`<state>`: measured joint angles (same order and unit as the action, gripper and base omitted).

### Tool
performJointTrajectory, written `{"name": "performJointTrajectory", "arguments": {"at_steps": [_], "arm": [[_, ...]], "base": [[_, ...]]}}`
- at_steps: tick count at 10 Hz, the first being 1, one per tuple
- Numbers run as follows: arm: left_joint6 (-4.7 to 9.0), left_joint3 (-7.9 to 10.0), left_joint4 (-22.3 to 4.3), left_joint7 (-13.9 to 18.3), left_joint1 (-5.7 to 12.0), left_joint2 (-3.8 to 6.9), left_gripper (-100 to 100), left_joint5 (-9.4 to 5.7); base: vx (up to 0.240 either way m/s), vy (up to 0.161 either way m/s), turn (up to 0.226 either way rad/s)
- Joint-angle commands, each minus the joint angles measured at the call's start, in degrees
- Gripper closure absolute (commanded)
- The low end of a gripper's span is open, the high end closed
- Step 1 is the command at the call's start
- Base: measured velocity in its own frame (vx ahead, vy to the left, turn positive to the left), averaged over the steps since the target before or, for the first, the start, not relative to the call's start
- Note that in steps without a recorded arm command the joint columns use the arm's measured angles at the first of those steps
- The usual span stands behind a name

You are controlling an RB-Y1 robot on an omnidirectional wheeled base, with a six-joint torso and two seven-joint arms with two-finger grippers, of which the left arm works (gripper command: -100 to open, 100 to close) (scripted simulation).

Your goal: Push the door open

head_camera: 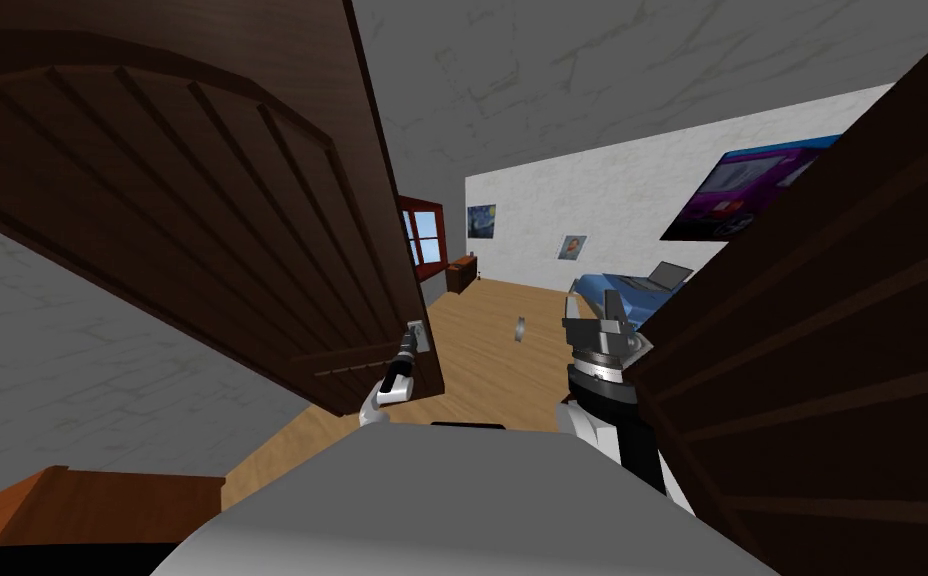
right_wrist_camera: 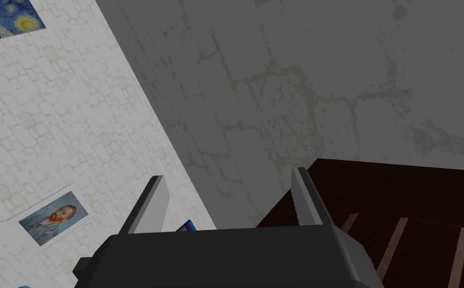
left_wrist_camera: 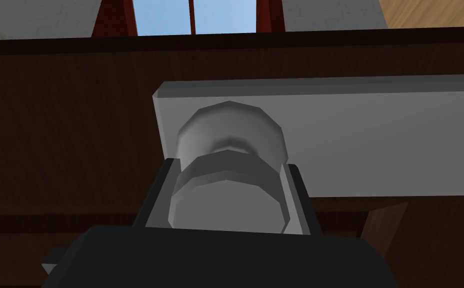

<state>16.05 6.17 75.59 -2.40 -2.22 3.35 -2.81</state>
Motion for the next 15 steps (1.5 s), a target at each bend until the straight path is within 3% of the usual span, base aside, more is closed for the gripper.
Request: {"name": "performJointTrajectory", "arguments": {"at_steps": [1, 6, 11, 15], "arm": [[0.21, 1.61, 0.3, -0.1, 0.10, 0.58, 100, -0.24], [0.09, 5.22, -0.2, -0.7, 0.75, -0.25, 100, -0.70], [-0.03, 8.95, -0.8, -1.4, 1.43, -1.96, 100, -1.18], [-0.09, 10.87, -1.1, -1.7, 1.78, -3.41, 100, -1.43]], "base": [[0.095, -0.033, 0.040], [0.142, -0.073, 0.074], [0.175, -0.088, 0.092], [0.179, -0.072, 0.066]]}}
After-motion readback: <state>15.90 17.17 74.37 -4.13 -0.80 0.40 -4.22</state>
